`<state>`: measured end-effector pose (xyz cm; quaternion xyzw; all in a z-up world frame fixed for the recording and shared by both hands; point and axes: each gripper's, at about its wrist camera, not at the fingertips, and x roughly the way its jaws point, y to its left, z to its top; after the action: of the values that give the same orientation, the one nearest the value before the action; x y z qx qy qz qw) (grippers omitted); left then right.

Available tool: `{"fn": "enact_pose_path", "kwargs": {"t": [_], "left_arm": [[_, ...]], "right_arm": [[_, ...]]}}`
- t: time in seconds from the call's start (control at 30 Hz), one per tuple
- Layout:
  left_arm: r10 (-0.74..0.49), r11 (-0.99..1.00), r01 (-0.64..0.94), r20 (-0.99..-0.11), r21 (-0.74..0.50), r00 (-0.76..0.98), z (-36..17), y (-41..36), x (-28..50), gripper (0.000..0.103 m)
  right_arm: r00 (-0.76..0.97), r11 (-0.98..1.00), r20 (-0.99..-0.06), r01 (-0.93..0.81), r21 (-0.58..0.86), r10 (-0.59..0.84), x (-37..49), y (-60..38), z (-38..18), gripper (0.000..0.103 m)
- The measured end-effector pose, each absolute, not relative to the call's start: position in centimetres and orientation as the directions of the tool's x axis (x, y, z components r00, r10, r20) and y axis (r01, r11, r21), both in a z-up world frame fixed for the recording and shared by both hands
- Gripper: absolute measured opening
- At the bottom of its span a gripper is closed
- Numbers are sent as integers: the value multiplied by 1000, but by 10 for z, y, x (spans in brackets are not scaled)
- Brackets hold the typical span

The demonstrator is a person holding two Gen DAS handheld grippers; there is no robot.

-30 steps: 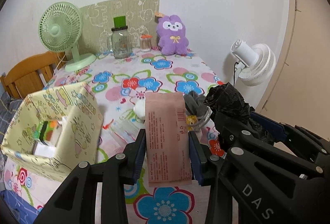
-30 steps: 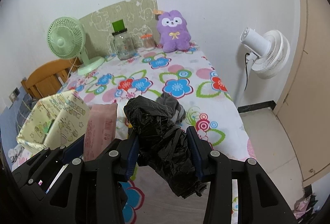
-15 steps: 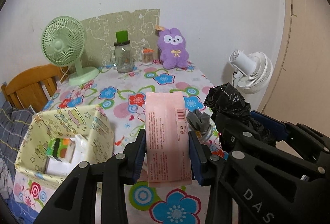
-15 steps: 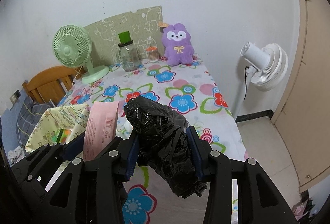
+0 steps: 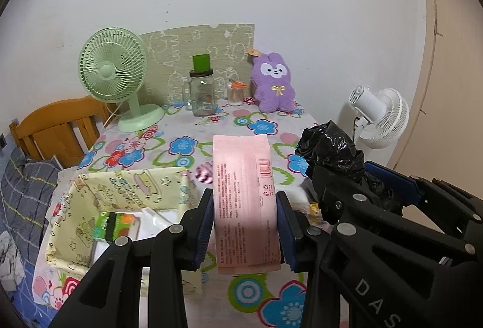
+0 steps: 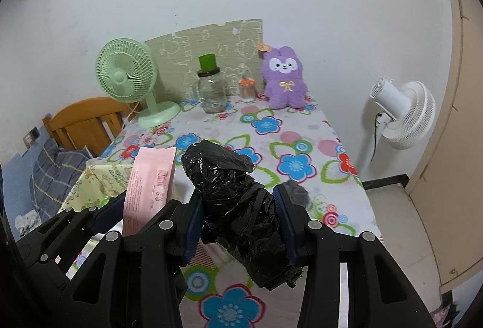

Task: Organize soft objects
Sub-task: 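Carry the pink packet in the left tool and black bag in the right tool toward the box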

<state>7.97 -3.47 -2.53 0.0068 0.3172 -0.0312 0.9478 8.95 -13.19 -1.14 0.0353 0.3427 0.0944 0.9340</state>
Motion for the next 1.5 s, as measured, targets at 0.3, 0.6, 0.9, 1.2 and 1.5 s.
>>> {"fn": "enact_pose_path", "kwargs": {"t": [0.3, 0.6, 0.9, 1.2, 1.5], "left_arm": [[-27, 999, 38, -610, 5, 792, -24, -4, 83, 40], [-1, 1000, 5, -609, 4, 793, -23, 27, 86, 40], [16, 1000, -24, -624, -3, 781, -28, 62, 91, 40], [22, 1000, -31, -632, -3, 774, -35, 90, 95, 40], [25, 1000, -25, -647, 9, 762, -46, 109, 99, 41]], "right_arm": [[733, 970, -636, -197, 139, 240, 98, -100, -11, 48], [721, 959, -634, -245, 145, 280, 108, -66, -11, 48], [707, 944, -632, -299, 140, 317, 117, -28, -14, 48], [686, 926, -634, -346, 148, 357, 125, 3, -20, 48], [660, 916, -648, -365, 166, 380, 129, 26, -33, 48]]}}
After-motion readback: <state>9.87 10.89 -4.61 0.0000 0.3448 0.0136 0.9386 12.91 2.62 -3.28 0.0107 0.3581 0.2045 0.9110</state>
